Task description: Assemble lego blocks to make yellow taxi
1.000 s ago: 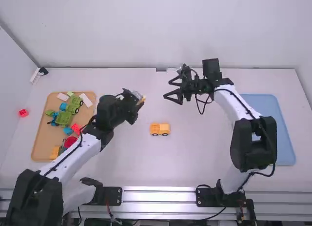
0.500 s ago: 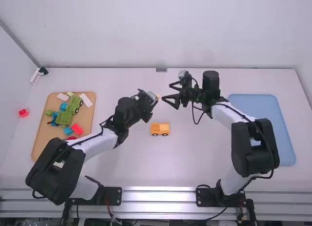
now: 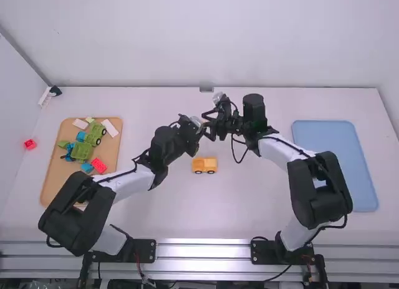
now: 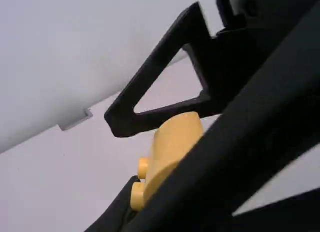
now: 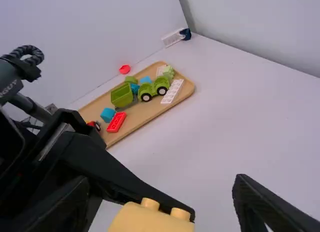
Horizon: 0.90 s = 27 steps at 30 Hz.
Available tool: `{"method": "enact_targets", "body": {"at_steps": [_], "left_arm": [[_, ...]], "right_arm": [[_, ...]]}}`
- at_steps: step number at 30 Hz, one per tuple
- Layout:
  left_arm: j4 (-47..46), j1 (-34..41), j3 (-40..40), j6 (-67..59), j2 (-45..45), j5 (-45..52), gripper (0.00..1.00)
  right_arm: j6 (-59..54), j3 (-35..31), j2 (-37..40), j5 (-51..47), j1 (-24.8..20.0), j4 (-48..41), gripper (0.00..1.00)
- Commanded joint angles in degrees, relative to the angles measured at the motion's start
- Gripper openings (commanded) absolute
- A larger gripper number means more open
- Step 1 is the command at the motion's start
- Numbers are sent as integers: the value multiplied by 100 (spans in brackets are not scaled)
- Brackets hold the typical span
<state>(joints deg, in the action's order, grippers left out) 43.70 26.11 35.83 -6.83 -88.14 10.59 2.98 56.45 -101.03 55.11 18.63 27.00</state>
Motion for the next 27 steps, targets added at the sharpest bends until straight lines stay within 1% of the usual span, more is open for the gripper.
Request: {"method": "enact_targets", "body": {"at_steps": [1, 2, 3, 4, 8, 10, 11, 12, 13, 14, 15, 16, 17, 18, 20, 22, 23, 24, 25, 26, 27], "left_arm": [[98, 31, 31, 238, -7, -120, 2], [120, 24, 31, 238, -7, -125, 2], [133, 2, 31, 236, -7, -125, 2], [149, -7, 31, 240, -7, -129, 2], [236, 37, 28, 391, -7, -409, 2], [267, 37, 31, 452, -7, -402, 2], [293, 37, 31, 452, -7, -400, 3], [293, 37, 31, 450, -7, -402, 4], [313, 37, 31, 450, -7, -402, 8], [339, 37, 31, 450, -7, -402, 18], [374, 35, 31, 452, -7, -407, 47], [385, 22, 31, 455, -7, -404, 67], [391, -2, 31, 457, -7, -402, 99], [326, -20, 28, 459, -4, -411, 99], [273, -28, 28, 688, 0, -398, 99], [87, -35, 31, 890, 122, -149, 99], [-127, -116, 66, 719, 273, 472, 99], [-232, -170, 96, 623, 326, 767, 99], [-420, -286, 170, 503, 413, 1322, 99], [-839, -544, 378, 96, 485, 2474, 99], [-1038, -675, 496, 2, 485, 2951, 99]], "right_arm": [[24, -24, 4, -186, 72, -20, 70], [26, -24, 4, -210, 87, -22, 63], [24, -24, 4, -234, 94, -28, 59], [26, -24, 4, -249, 92, -31, 59], [26, -24, 4, -249, 92, -9, 47], [26, -24, 4, -245, 92, 37, 41], [26, -24, 4, -245, 92, 96, 35], [26, -24, 4, -247, 92, 101, 34], [24, -24, 4, -247, 92, 131, 29], [26, -24, 4, -245, 92, 168, 25], [28, -24, 4, -249, 92, 243, 22], [26, -24, 4, -247, 92, 260, 20], [24, -24, 4, -247, 87, 291, 15], [26, -7, 9, -240, 44, 358, 11], [-35, 63, 11, -118, -52, 332, 11], [-273, 221, 39, 153, -219, 101, 11], [-540, 396, 63, 492, -363, -144, 11], [-682, 468, 63, 640, -409, -278, 11], [-914, 597, 63, 914, -483, -509, 9], [-1460, 844, 63, 1388, -597, -1060, 8], [-1764, 962, 63, 1582, -638, -1381, 8]]}}
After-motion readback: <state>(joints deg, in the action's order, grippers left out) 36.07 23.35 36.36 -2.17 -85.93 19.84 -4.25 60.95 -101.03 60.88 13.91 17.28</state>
